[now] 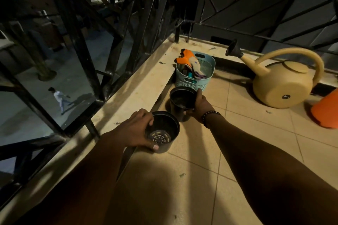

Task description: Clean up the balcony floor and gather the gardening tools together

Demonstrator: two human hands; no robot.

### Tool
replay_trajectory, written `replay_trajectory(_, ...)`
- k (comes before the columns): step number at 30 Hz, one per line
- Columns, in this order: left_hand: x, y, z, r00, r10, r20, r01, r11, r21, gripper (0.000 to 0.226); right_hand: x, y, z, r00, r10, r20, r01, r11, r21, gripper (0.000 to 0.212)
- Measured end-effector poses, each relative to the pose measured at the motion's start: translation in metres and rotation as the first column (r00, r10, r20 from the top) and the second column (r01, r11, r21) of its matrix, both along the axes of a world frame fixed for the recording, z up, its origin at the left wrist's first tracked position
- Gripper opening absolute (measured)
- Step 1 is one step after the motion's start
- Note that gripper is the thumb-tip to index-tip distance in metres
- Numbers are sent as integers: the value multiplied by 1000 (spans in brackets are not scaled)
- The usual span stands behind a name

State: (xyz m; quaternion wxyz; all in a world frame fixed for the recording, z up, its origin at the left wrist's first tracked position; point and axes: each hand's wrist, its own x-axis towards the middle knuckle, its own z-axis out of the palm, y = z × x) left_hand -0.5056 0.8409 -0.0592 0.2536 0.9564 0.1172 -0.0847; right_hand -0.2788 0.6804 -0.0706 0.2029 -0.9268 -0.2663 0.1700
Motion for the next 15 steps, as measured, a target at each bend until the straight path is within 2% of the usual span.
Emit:
replay_trajectory(6, 2, -4, -1, 1000, 14, -10, -14, 994, -107, 113, -2, 7, -2, 999, -41, 6, 41, 999, 16, 115)
replay_trajectory(9, 1, -2, -2, 1000, 21, -2, -21, 983, -183, 121, 2, 2, -4, 998, -36, 43, 38, 999, -27, 113)
replay_trajectory(12, 2, -4, 5, 998, 65, -1, -63, 967, -245, 111, -2, -6, 7, 997, -60, 44, 65, 991, -118, 102)
replay_trajectory(13, 3, -5, 7, 997, 75, -9, -75, 961, -267, 102, 0, -9, 6, 996, -65, 56, 73, 986, -148, 95)
replay_trajectory(15, 7, -7, 13, 990, 140, 26, -132, 972, -197, 79, -1, -16, 12, 995, -50, 92, 68, 975, -212, 76)
